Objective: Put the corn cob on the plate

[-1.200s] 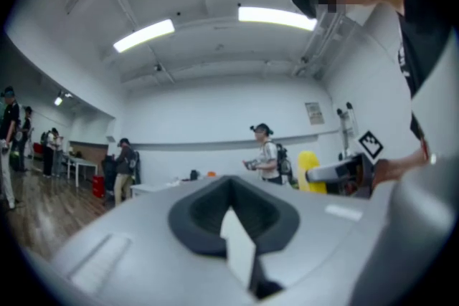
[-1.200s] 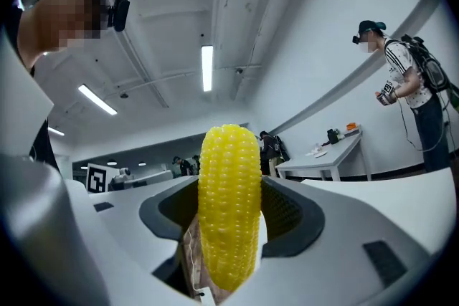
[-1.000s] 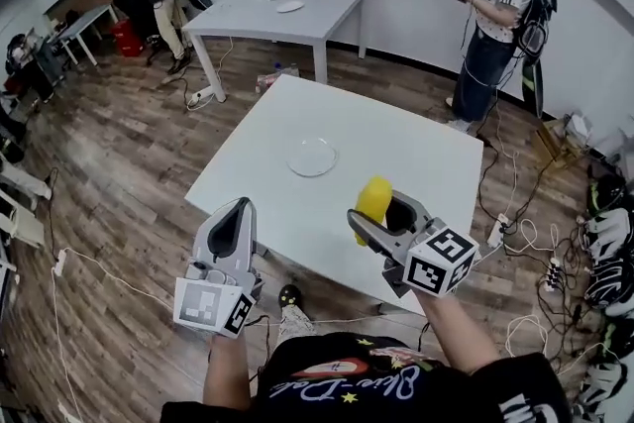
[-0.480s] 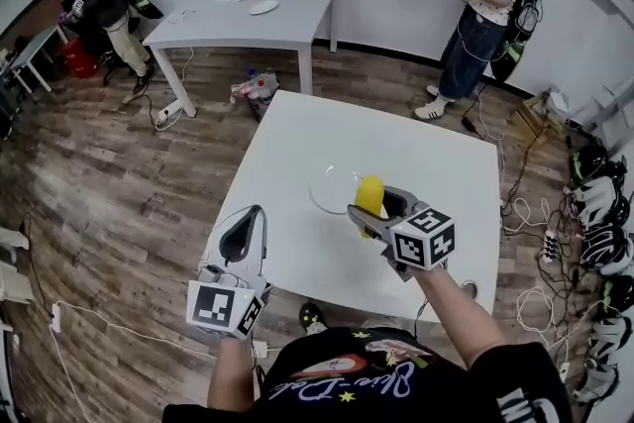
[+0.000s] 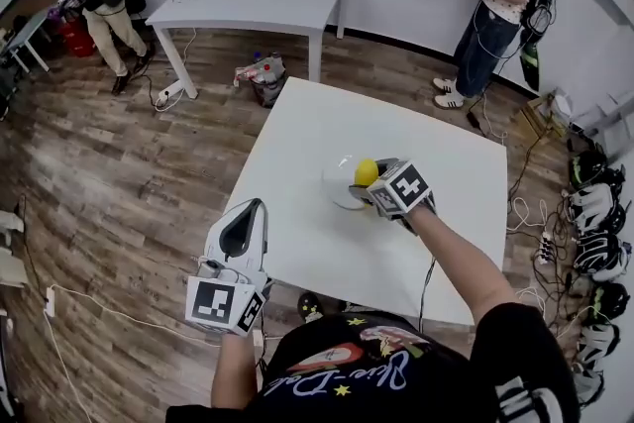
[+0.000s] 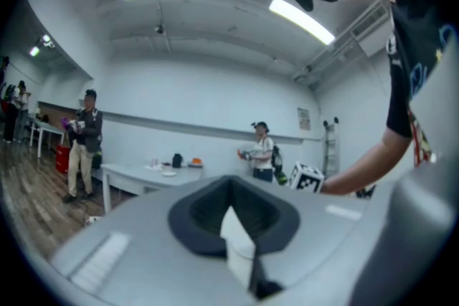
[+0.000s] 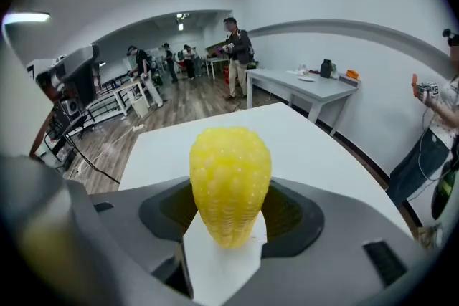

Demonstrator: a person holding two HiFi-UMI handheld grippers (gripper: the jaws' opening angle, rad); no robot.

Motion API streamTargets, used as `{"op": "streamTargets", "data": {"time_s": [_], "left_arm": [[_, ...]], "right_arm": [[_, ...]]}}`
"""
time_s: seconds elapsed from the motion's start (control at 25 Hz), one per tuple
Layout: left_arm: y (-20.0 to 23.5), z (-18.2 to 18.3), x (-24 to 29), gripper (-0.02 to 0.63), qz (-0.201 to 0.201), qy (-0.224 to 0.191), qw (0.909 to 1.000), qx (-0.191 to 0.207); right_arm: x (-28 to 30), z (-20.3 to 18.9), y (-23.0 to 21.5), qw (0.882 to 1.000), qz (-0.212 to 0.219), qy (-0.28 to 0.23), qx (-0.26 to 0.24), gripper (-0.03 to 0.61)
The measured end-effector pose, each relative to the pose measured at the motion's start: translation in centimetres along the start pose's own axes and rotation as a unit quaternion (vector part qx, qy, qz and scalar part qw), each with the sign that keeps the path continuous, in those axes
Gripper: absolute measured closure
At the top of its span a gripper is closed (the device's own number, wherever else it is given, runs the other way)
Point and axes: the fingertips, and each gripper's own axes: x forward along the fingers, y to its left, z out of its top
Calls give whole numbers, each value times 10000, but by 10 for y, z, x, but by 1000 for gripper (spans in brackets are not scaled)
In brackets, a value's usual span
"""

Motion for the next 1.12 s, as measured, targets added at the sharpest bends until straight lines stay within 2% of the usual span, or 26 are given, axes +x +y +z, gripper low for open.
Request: {"op": "streamTargets", "data": {"time_s": [0.28,0.52,0.72,0.88,1.0,1.12], "left_arm": [[0,-7,-7,624,214,167,9996,-34],[15,-9,-28,624,706,258,9972,8],[24,-10,-39,624,924,334,9952,48],[30,-11,-43,624,1026,331,9942,36],[31,-10,-41,624,1019,330,9942,27],[27,-8,-36,624,952,361,9948,63]], "right_arm": [[39,7,-11,9930,454,993,-451,316],[67,4,-6,9883,497,1208,-789,316],[84,-10,8,9822,540,1530,-951,316],[100,-15,14,9822,606,1375,-1124,316],[96,-14,16,9849,604,1294,-980,316],[93,-15,22,9870,814,1043,-907,316]]}}
